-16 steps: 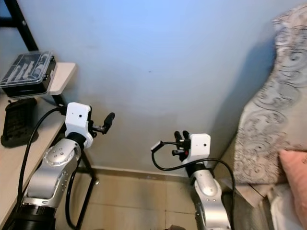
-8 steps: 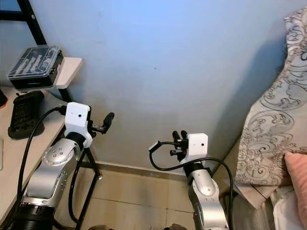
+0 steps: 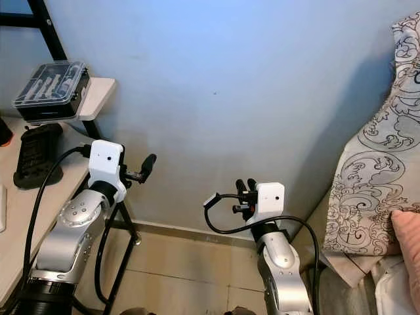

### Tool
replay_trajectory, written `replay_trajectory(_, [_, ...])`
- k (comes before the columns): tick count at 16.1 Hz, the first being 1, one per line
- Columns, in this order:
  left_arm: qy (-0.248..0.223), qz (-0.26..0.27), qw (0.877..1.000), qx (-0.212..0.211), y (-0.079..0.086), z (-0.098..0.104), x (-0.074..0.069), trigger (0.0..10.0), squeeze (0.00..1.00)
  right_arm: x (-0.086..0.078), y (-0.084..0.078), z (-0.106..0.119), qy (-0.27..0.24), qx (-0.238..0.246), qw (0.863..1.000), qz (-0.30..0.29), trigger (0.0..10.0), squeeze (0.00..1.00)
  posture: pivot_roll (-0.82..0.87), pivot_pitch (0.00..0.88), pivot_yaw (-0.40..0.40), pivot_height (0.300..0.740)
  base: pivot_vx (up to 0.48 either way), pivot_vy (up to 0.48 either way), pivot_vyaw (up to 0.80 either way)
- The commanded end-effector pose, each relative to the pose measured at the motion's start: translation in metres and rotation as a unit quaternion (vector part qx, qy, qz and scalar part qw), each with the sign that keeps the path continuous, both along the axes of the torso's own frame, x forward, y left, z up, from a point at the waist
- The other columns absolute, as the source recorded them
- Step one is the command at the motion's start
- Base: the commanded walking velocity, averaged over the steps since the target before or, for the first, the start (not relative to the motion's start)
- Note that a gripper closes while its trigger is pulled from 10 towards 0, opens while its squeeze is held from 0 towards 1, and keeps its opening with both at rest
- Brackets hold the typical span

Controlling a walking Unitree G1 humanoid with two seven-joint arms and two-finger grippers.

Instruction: Clean up the room

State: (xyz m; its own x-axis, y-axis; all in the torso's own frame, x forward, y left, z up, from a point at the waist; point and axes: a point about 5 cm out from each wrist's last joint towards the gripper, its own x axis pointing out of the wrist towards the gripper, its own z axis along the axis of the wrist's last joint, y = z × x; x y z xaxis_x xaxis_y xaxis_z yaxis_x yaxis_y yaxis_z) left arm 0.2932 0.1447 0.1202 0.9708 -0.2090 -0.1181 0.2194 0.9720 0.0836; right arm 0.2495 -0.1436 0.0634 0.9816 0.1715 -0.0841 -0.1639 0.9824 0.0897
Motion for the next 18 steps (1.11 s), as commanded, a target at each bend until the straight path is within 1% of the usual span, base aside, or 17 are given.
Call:
replay_trajectory(1, [0.003, -0.003, 1.000, 0.004, -0.0008, -0.0011, 0.0002, 10.0, 0.00, 0.0009, -0.0020, 0.0017, 0.000, -0.007, 1.000, -0.004, 10.0, 0.00, 0.05, 0.000, 0.016, 0.710, 0.000, 0.000, 0.00])
replay_trajectory(7, [0.003, -0.004, 1.000, 0.004, -0.0010, -0.0012, 0.0003, 10.0, 0.00, 0.0008, -0.0021, 0.0008, 0.003, -0.009, 1.000, -0.004, 10.0, 0.00, 0.05, 0.000, 0.016, 0.710, 0.000, 0.000, 0.00])
replay_trajectory(9, [0.000, -0.008, 1.000, -0.014, -0.0064, -0.0047, -0.0010, 10.0, 0.00, 0.0044, -0.0011, 0.0079, -0.010, -0.002, 1.000, -0.005, 10.0, 0.00, 0.04, 0.000, 0.006, 0.710, 0.000, 0.000, 0.00])
replay_trajectory(11, [-0.004, -0.015, 1.000, -0.012, -0.0084, -0.0036, 0.0000, 10.0, 0.00, 0.0049, -0.0004, 0.0085, -0.011, 0.000, 1.000, -0.005, 10.0, 0.00, 0.04, 0.000, 0.006, 0.710, 0.000, 0.000, 0.00])
replay_trajectory(14, [-0.003, -0.015, 1.000, -0.013, -0.0083, -0.0041, -0.0001, 10.0, 0.00, 0.0062, -0.0007, 0.0100, -0.011, 0.004, 1.000, -0.007, 10.0, 0.00, 0.04, 0.000, 0.003, 0.710, 0.000, 0.000, 0.00])
replay_trajectory(15, [-0.001, -0.014, 1.000, -0.012, -0.0078, -0.0040, -0.0005, 10.0, 0.00, 0.0060, 0.0009, 0.0069, 0.001, -0.004, 1.000, -0.004, 10.0, 0.00, 0.04, 0.000, 0.003, 0.710, 0.000, 0.000, 0.00])
replay_trajectory(16, [0.000, -0.012, 1.000, -0.012, -0.0069, -0.0046, -0.0006, 10.0, 0.00, 0.0060, 0.0027, 0.0091, -0.007, 0.007, 1.000, -0.003, 10.0, 0.00, 0.05, 0.000, 0.005, 0.710, 0.000, 0.000, 0.00])
replay_trajectory(18, [0.003, -0.010, 1.000, -0.013, -0.0059, -0.0064, -0.0015, 10.0, 0.00, 0.0066, 0.0046, 0.0104, -0.011, 0.011, 1.000, -0.001, 10.0, 0.00, 0.04, 0.000, 0.011, 0.710, 0.000, 0.000, 0.00])
